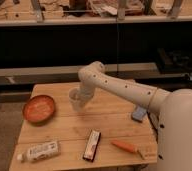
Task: Place the ceramic cup in the ceramic bowl
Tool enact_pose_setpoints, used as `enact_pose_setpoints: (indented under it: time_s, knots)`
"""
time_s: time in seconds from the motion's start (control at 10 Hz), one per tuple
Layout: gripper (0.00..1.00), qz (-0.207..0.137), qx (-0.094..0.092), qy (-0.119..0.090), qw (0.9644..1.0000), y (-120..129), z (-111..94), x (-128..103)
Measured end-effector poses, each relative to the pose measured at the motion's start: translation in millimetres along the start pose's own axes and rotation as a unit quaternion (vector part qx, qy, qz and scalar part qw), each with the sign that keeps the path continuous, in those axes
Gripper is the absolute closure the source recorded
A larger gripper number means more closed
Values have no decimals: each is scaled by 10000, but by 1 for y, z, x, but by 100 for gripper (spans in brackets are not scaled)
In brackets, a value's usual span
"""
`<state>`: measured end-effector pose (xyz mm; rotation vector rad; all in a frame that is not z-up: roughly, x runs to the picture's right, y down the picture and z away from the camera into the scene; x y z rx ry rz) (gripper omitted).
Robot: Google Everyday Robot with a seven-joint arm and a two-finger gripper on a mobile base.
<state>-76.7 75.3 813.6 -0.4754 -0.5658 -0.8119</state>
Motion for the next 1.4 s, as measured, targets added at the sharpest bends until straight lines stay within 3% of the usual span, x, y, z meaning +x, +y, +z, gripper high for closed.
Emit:
enact_pose_setpoints:
  time_s: [1.4]
  knots:
    - [99, -639, 24, -181, 9978, -68, -22, -42]
